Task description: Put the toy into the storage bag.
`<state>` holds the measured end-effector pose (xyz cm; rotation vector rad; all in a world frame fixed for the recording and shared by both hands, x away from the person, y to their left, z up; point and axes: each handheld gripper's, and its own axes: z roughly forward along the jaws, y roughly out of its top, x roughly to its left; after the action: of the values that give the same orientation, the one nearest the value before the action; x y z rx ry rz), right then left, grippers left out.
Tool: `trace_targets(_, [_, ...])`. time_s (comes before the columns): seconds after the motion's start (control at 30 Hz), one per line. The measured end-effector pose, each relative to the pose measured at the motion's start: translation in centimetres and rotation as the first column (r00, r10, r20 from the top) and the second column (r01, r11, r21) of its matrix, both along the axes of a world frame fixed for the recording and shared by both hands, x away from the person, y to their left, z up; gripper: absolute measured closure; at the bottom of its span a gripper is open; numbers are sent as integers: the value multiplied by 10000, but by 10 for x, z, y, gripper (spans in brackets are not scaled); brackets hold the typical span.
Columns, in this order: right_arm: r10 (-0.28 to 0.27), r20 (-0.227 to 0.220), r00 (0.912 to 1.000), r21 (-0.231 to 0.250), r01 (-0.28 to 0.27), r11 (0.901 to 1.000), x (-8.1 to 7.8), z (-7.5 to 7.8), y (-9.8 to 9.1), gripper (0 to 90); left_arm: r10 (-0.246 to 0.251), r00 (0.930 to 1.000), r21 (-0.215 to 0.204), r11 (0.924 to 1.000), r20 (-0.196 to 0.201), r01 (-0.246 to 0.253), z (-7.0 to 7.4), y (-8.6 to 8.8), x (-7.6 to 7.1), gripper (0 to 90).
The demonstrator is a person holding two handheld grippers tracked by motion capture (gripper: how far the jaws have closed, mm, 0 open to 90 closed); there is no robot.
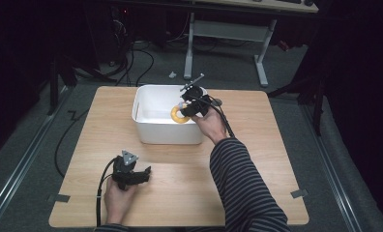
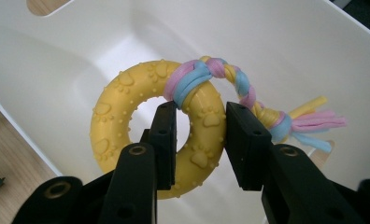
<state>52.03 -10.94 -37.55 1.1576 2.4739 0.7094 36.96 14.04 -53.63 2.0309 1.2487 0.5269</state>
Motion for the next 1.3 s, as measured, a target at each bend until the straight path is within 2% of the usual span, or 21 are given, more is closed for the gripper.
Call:
trace_targets(0.57, [199,-403,9990,-51,-201,9998,0,-9,3,655,6,10000,-22,10000,-8,-6,0,0,0,185])
trace_targets(0.67, [364,-392,9986,-63,-367,9993,-1,-10,3,655,8,10000,-11,10000,24,-8,0,0,0,185])
trace_targets(0.83, [301,-439,9986,-25,-303,9995,-1,-10,2,650,13,10000,-17,10000,11,-13,0,0,0,185])
trace_targets(0.93, [256,-491,9985,134,-249,9996,0,-9,1,639,13,10000,-16,10000,12,-13,0,0,0,185])
trace_targets(1.0, [181,-547,9983,229,-168,9996,-1,-8,1,576,3,10000,-2,10000,16,-3,0,0,0,185])
trace_targets(1.07, [173,-387,9991,145,-168,9998,-2,-6,0,559,-22,10000,6,10000,-7,22,0,0,0,185])
trace_targets(1.17, [-7,-296,9996,338,18,9994,-6,-2,-4,538,-12,10000,-12,10000,-12,12,0,0,0,184])
trace_targets(1.3, [85,24,10000,467,-86,9989,-10,4,-14,528,-21,10000,5,10000,-15,21,0,0,0,184])
